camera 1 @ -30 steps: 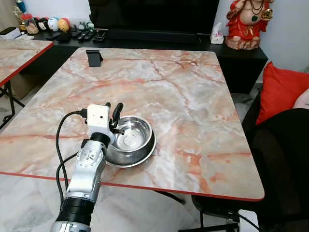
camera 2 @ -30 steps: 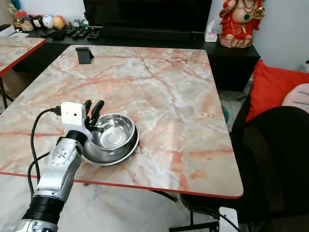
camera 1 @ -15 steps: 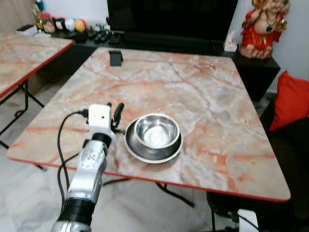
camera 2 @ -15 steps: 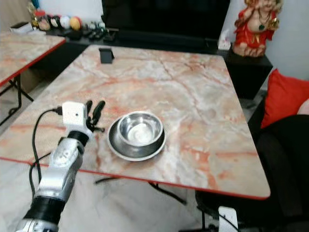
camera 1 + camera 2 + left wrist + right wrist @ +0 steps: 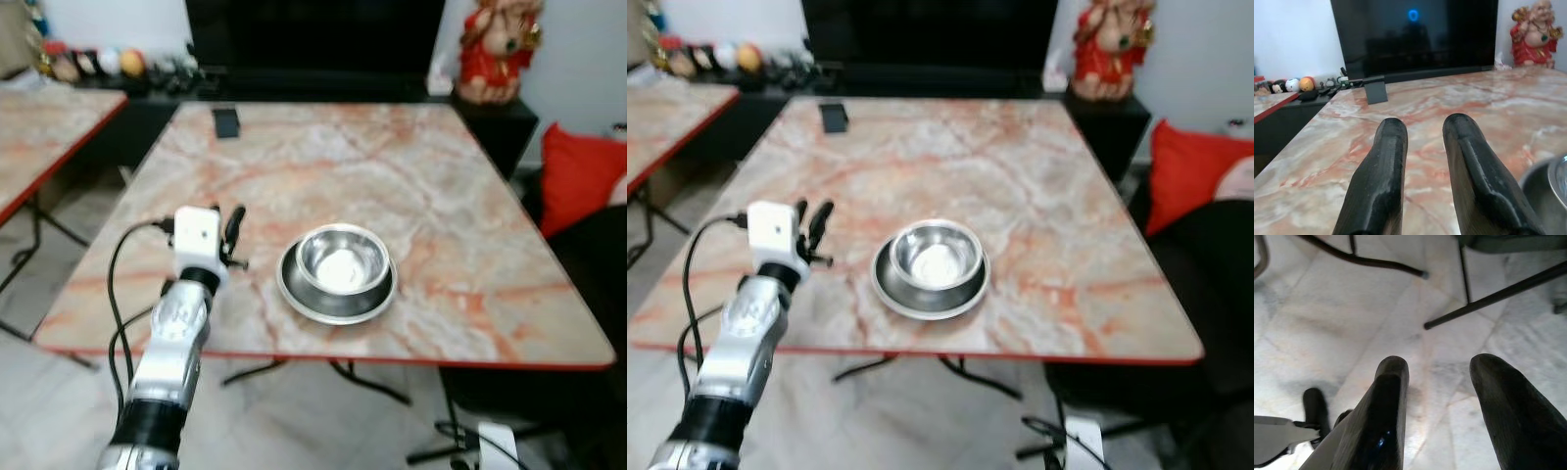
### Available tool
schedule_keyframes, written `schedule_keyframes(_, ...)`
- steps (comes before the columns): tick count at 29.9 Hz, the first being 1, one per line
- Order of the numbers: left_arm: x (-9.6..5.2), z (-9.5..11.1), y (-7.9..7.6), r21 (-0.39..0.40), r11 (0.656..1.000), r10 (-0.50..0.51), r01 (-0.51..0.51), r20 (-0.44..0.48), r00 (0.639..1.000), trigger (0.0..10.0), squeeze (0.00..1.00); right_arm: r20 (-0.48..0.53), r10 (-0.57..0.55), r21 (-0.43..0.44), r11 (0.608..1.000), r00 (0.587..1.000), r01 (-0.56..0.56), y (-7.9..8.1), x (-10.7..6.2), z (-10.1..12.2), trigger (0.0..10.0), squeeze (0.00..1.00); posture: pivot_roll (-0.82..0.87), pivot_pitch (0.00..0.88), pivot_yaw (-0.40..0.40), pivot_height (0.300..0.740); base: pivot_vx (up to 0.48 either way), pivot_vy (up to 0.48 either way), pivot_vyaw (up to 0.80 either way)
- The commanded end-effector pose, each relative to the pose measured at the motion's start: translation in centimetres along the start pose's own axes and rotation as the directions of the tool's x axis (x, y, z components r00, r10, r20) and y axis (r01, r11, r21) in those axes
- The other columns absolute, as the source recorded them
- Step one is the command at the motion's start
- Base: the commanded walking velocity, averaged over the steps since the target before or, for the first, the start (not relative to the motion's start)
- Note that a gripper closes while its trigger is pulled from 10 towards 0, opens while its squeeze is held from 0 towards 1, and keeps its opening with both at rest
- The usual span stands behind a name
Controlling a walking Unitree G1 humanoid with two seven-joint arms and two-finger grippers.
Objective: Setting the table
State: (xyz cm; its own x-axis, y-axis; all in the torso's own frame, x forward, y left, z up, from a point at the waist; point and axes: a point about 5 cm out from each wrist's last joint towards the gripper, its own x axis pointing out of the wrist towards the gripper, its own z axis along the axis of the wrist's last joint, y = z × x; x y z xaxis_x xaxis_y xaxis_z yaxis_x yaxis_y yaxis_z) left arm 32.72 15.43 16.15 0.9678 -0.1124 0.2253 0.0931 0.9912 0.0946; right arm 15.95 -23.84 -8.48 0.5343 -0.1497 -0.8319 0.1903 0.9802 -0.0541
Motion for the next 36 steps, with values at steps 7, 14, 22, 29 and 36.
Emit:
schedule_keyframes(7, 0.00, 0.16, -0.46, 0.008, 1.000, -0.010, 0.010, 0.009, 1.000, 10.0, 0.00, -0.004, -0.011, -0.002, 1.000, 1.000, 0.011, -0.48, -0.10, -0.22, 10.0, 0.00, 0.12, 0.000, -0.021, 0.727, 0.000, 0.307, 0.00)
schedule_keyframes(14, -0.27, -0.01, -0.16, 0.013, 1.000, 0.008, -0.008, 0.000, 1.000, 10.0, 0.00, -0.002, -0.011, 0.002, 1.000, 1.000, 0.011, -0.43, -0.08, -0.15, 10.0, 0.00, 0.12, 0.000, -0.020, 0.727, 0.000, 0.304, 0.00)
schedule_keyframes(22, -0.24, -0.01, 0.03, 0.018, 1.000, 0.014, -0.014, -0.005, 1.000, 10.0, 0.00, 0.001, -0.009, 0.004, 1.000, 1.000, 0.009, -0.39, -0.05, -0.03, 10.0, 0.00, 0.12, 0.000, -0.018, 0.727, 0.000, 0.307, 0.00)
schedule_keyframes(29, -0.26, 0.00, -0.02, 0.019, 1.000, 0.014, -0.014, -0.006, 1.000, 10.0, 0.00, 0.002, -0.009, 0.007, 1.000, 1.000, 0.009, -0.36, -0.05, -0.01, 10.0, 0.00, 0.12, 0.000, -0.017, 0.727, 0.000, 0.307, 0.00)
schedule_keyframes(36, -0.26, 0.05, -0.12, 0.017, 1.000, 0.012, -0.012, -0.004, 1.000, 10.0, 0.00, 0.001, -0.008, 0.005, 1.000, 1.000, 0.008, -0.31, -0.05, -0.04, 10.0, 0.00, 0.12, 0.000, -0.015, 0.727, 0.000, 0.313, 0.00)
